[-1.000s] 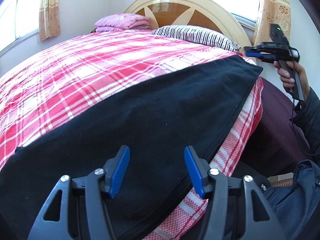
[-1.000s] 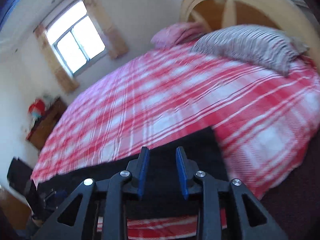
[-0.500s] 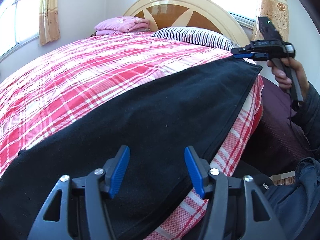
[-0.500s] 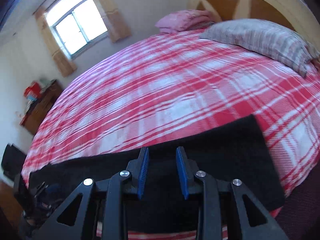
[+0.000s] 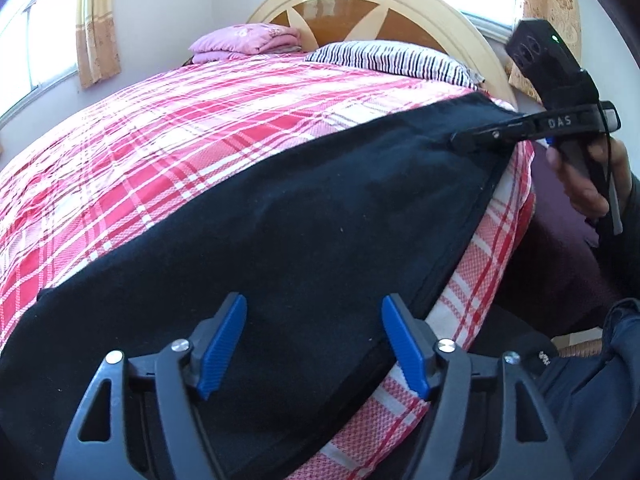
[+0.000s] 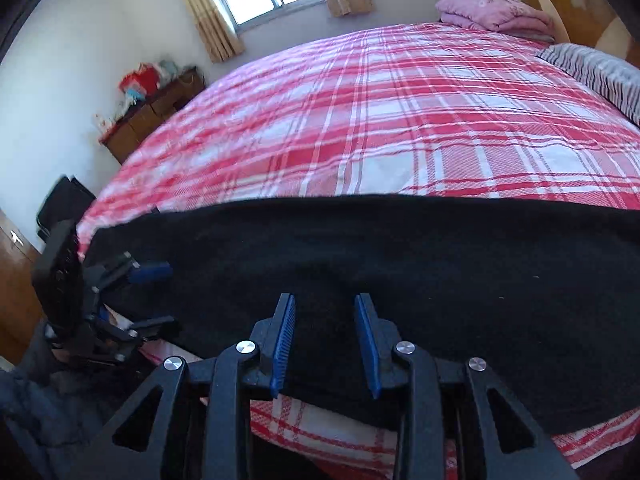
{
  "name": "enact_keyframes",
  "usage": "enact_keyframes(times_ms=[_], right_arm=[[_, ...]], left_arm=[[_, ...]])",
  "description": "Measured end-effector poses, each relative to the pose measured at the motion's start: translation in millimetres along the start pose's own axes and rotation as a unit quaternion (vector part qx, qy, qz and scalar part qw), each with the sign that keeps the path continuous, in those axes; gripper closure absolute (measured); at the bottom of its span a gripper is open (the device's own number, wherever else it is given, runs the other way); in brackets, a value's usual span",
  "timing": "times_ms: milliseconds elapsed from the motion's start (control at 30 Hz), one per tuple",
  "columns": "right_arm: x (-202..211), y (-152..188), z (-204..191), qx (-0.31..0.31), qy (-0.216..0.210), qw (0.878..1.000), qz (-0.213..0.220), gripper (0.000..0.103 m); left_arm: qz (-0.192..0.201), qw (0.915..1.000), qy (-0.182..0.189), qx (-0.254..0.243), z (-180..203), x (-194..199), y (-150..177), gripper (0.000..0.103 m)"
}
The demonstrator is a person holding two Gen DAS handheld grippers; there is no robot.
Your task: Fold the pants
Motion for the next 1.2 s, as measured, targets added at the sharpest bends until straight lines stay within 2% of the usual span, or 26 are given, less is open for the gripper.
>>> enact_keyframes(times_ms=[67,167,233,300,433,533,667,867,900,1033,1200], right_arm=[[18,-7,7,-0.006,0.012,0.999,0.033,0.065],[61,-15,43,-0.064,0.02,0.993,0.094,0.064],[93,-12,73,-0.108,0.046,0.983,0.141,0.063],[125,-4,106,-0.158,0.067,0.967,0.188,0.062],[164,16,174,-0.287,0.079,0.932,0.205,0.061],[169,32,196,-0.335,0.056,0.92,0.198,0.061],[154,42,201,-0.343,0.06,0.922,0.171,0.061],[127,40,199,-0.336,0.063,0.929,0.14,0.061],[127,40,200,-0.338,0.053,0.929,0.142,0.061],[128,38,202,-0.345,0.031,0.924,0.161,0.061],[141,38,195,-0.332,0.043,0.925,0.183,0.061]], left_arm=[[0.006,0.9999,-0.006,0.008,-5,4,-1,0.03],[0.011,0.9995,-0.026,0.017,-13,13,0,0.03],[0.012,0.9987,-0.044,0.024,-22,21,3,0.03],[0.014,0.9978,-0.056,0.034,-31,26,6,0.03],[0.013,0.9951,-0.076,0.061,-49,31,10,0.03],[-0.005,0.9933,-0.099,0.06,-54,29,16,0.03],[-0.011,0.9908,-0.11,0.078,-67,33,24,0.03],[-0.026,0.9849,-0.126,0.115,-91,36,41,0.029],[-0.037,0.9839,-0.124,0.124,-94,33,46,0.028],[-0.04,0.9831,-0.126,0.127,-94,29,50,0.028],[-0.041,0.9828,-0.129,0.125,-92,29,49,0.028]])
Point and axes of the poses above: each gripper's, at about its wrist camera, not at the fingertips, and x roughly against the way its jaws point, z to its right, y to its underside, the point moved 2 cm from there along -x, roughly the way its jaws point, and after that the axes turned 12 degrees about -x, right-handed, at the moved point
